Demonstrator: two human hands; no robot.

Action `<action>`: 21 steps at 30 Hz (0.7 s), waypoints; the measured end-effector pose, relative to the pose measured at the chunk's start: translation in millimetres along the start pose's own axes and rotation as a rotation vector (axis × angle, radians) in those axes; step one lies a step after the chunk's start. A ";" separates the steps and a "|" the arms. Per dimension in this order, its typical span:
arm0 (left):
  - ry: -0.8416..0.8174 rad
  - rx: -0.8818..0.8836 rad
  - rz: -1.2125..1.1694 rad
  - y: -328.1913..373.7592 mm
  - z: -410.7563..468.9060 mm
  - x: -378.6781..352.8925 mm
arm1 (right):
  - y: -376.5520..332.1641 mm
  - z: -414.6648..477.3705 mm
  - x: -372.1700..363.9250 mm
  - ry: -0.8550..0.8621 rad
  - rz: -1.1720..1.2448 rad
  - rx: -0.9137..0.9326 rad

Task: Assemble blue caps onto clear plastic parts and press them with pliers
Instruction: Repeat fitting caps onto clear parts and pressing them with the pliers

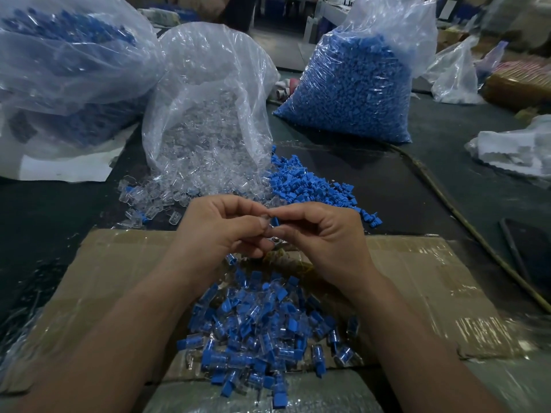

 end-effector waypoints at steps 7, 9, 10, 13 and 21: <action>-0.009 0.012 0.007 -1.0 0.6 -0.1 | -3.5 1.3 0.6 -0.004 -0.022 0.027; -0.003 0.010 0.011 -1.2 1.1 -0.3 | -4.2 1.8 0.5 -0.009 -0.021 0.041; -0.001 0.010 0.023 -1.3 1.3 -0.4 | -4.7 1.9 0.3 -0.011 -0.027 0.051; -0.013 0.021 0.043 -2.0 1.7 -1.9 | -5.3 1.5 -1.1 -0.025 -0.057 0.072; 0.031 -0.028 0.044 0.2 2.7 2.4 | 14.1 -1.2 16.1 -0.082 -0.069 -0.232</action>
Point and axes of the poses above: each hand's wrist, its own z-axis towards the middle knuckle, its own x-axis out of the back of the hand, y = z × x, the point moved 8 cm from there along z, towards the middle knuckle, and after that the axes turned 15 degrees about x, right-handed, at the moved point
